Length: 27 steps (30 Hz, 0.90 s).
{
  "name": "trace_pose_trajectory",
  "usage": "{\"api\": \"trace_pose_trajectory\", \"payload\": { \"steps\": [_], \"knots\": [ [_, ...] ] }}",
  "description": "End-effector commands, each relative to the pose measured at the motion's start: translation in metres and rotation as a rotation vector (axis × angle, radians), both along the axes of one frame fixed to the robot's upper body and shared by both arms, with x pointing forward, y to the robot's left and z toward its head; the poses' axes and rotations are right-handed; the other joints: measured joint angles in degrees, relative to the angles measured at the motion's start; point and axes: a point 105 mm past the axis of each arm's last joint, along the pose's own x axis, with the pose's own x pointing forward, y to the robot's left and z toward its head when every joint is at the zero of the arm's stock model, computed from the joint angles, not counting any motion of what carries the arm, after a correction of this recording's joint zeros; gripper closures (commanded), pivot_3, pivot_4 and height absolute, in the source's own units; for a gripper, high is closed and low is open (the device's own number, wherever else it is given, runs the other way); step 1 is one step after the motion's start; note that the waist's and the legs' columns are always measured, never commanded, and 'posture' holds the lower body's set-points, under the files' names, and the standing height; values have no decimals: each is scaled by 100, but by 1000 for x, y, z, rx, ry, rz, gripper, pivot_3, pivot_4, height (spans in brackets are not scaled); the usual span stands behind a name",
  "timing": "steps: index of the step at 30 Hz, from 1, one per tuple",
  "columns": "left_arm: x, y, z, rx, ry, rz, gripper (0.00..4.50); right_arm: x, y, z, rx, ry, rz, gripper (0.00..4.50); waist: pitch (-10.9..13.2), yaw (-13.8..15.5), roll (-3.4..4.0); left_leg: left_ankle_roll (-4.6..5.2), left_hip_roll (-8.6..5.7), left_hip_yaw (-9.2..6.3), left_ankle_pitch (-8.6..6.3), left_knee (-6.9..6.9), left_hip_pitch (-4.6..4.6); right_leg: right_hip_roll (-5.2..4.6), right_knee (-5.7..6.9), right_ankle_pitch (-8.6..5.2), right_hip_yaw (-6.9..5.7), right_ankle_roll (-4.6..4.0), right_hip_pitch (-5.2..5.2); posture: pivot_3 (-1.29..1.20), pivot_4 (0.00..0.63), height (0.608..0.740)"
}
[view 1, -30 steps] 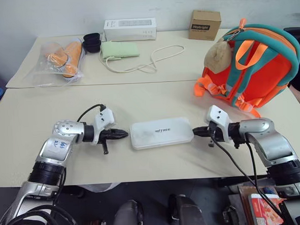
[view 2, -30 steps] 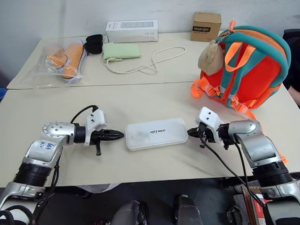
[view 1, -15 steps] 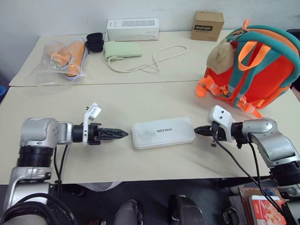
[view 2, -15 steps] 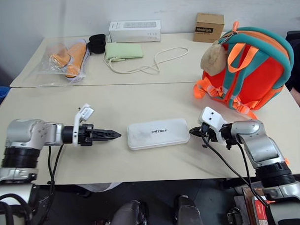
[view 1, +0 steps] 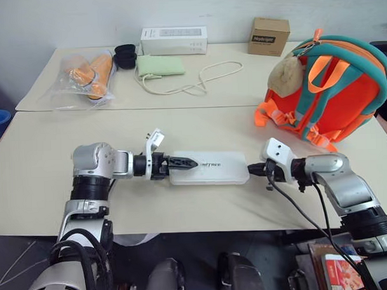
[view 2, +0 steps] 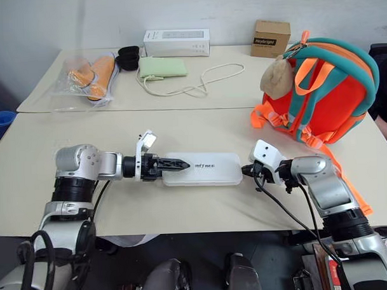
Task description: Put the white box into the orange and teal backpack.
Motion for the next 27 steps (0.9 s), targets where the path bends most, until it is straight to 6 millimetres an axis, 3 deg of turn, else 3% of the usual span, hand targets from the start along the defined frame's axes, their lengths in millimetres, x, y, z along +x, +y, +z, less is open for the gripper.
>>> {"api": "trace_pose_trajectory", "payload": {
  "steps": [1,6,11,16,20,23,27],
  "knots": [
    [-1,-6,7,-45,26,-22,593,-2,8,3,8,-25,28,4500,0,-7,0,-1,1,0,0,-1,0,1,2,0,-1,0,0,0,150,740],
    [-2,0,16,-68,20,-23,2228,-4,6,0,12,-19,21,4500,1,-22,-1,-4,5,4,-2,-1,-7,5,2,0,1,0,-11,0,150,740],
    [-5,6,27,-103,11,-26,3246,-4,4,-1,26,-28,-7,4500,1,-24,-1,-8,6,5,-4,-1,-5,4,0,-1,5,-1,-10,0,150,740],
    [-5,11,48,-196,-41,-15,3248,-7,-7,11,104,-55,-112,4500,1,-19,-2,-9,7,5,-5,-1,-9,3,2,-1,4,-2,-15,0,150,740],
    [-7,19,80,-293,-172,-4,3248,-26,-37,30,170,-36,-202,4500,1,13,-2,-8,5,-2,-5,-1,-23,-1,0,-1,0,-2,-20,0,150,740],
    [-15,22,98,-309,-293,-6,3248,-36,-71,55,252,-35,-322,3564,3,5,-5,-4,3,-2,-7,-1,-34,-4,-4,0,-1,0,-25,0,150,740],
    [-33,29,123,-372,-441,-29,3248,-31,-124,96,348,-87,-515,2246,3,-24,-5,-3,5,-1,-8,-1,-26,-4,-7,1,0,1,-21,0,150,740]
  ]
}}
